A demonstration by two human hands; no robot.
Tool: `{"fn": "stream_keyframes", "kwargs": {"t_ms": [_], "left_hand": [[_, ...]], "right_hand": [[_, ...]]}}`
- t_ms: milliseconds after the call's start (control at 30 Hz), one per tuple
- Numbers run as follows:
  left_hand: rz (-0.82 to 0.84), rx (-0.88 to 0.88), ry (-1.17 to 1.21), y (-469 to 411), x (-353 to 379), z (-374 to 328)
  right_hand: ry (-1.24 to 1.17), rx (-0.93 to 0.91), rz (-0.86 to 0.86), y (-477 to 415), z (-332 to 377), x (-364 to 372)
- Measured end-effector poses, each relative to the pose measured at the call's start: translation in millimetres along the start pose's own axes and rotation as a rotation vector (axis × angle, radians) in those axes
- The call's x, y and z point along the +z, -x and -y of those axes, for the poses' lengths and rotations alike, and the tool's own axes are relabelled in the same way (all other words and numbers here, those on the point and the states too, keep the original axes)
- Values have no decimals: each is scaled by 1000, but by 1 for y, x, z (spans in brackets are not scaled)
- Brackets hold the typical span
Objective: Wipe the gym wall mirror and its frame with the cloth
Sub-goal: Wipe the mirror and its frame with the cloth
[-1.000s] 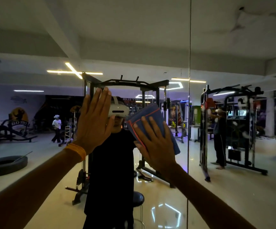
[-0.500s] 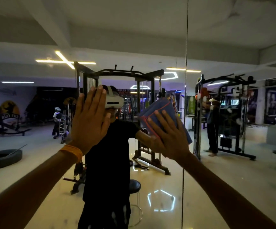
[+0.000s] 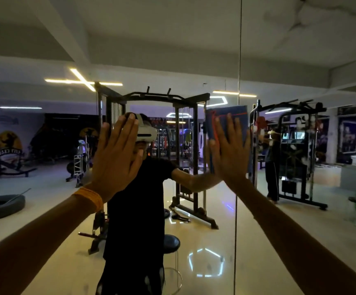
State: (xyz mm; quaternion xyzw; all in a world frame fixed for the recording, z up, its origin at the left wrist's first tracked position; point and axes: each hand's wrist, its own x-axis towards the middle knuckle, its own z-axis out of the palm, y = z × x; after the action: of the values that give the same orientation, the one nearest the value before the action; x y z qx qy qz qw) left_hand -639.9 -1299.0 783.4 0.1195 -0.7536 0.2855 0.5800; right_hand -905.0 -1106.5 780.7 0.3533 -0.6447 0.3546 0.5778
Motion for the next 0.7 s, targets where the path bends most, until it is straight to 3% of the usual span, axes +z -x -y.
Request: {"fn": "stream_keyframes", "kwargs": {"t_ms": [67,100,133,200,267,333,367,500,533,567,700], "left_hand": [[-18,4,-6,-5,-5,8],[-28,-8,-13,-10,-9,14],[-34,-27,-15,-16,-12,21],[-29,-59,-7,-31,-19,35],[-26,-69,-32,-46,-25,48],[-34,-66,-66,-59,-31,58],[-49,-77,-75,-65,-34,63],[-88,-163,-89,-94,-47,80],[-81,-154,-97,-102,-48,84],[-72,-140,-99,-109,-47,88],[-65,-130,-129,-118,-42,93]], "right_hand": [[0,265,-73,-27,16,0],[2,276,-89,-31,37,1],[-3,202,-59,-27,61,2],[-2,-117,50,-10,102,2],[3,-373,108,-10,109,-2],[11,-430,92,-41,89,-2],[28,-364,67,-63,75,0],[15,196,-121,-137,58,5],[10,225,-156,-139,74,8],[3,175,-138,-134,95,8],[20,-413,21,-105,139,1]]}}
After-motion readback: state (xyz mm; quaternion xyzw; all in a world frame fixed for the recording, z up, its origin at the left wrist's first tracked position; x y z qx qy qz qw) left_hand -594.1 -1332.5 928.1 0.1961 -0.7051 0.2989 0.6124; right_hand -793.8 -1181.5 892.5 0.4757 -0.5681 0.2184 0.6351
